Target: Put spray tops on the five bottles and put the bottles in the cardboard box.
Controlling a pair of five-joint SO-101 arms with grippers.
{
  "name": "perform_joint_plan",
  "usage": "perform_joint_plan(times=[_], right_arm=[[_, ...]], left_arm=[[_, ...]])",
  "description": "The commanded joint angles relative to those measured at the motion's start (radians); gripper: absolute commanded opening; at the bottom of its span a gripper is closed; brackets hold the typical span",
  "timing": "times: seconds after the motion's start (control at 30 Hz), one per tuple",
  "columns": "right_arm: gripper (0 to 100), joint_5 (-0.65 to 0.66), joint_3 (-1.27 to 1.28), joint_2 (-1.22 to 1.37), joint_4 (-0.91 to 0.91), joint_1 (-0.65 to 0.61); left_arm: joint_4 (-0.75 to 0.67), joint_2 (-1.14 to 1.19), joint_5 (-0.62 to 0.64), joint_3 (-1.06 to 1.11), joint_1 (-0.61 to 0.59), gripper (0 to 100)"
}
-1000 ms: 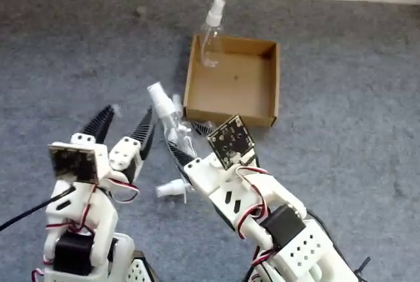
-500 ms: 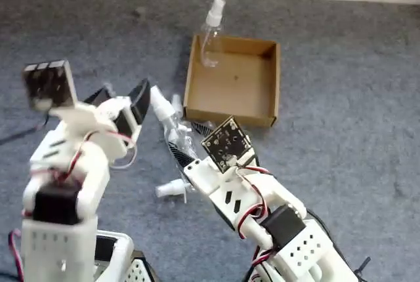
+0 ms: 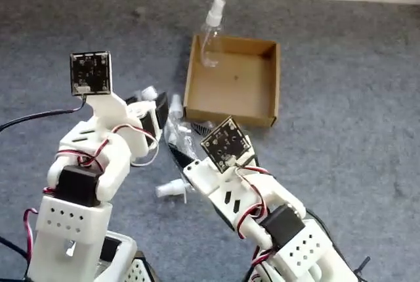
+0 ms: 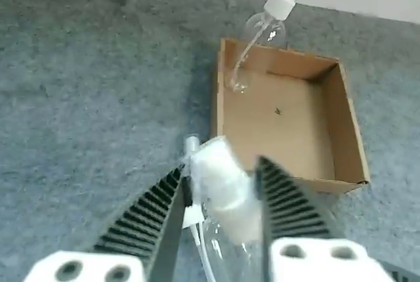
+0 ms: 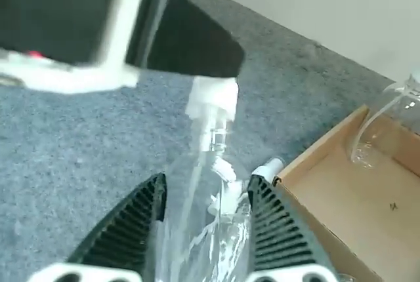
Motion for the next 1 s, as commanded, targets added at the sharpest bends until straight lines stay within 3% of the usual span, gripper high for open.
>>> perform_joint_plan(times=[0.0, 0.37, 0.57, 0.77, 0.87, 0.97], right_arm=[[0.3, 0.008, -0.012, -0.013, -0.024, 0.005], [0.3, 0.008, -0.012, -0.008, -0.025, 0.005], [0.3, 0.012, -0.012, -0.015, -0.019, 0.027], [0.3, 0.014, -0.021, -0.015, 0.013, 0.269], [0.3, 0.021, -0.058, -0.015, 0.087, 0.421], [0.3, 0.109, -0.125, -0.008, 0.17, 0.619]], left_arm=[[-0.049, 0.001, -0.006, 0.016, 0.036, 0], [-0.044, -0.018, -0.006, 0.018, 0.111, 1], [-0.026, -0.254, -0.054, 0.036, 0.09, 1], [-0.005, -0.455, -0.075, 0.15, -0.082, 1], [-0.031, -0.455, -0.077, 0.202, -0.111, 1], [-0.091, -0.455, -0.078, 0.252, -0.114, 1]])
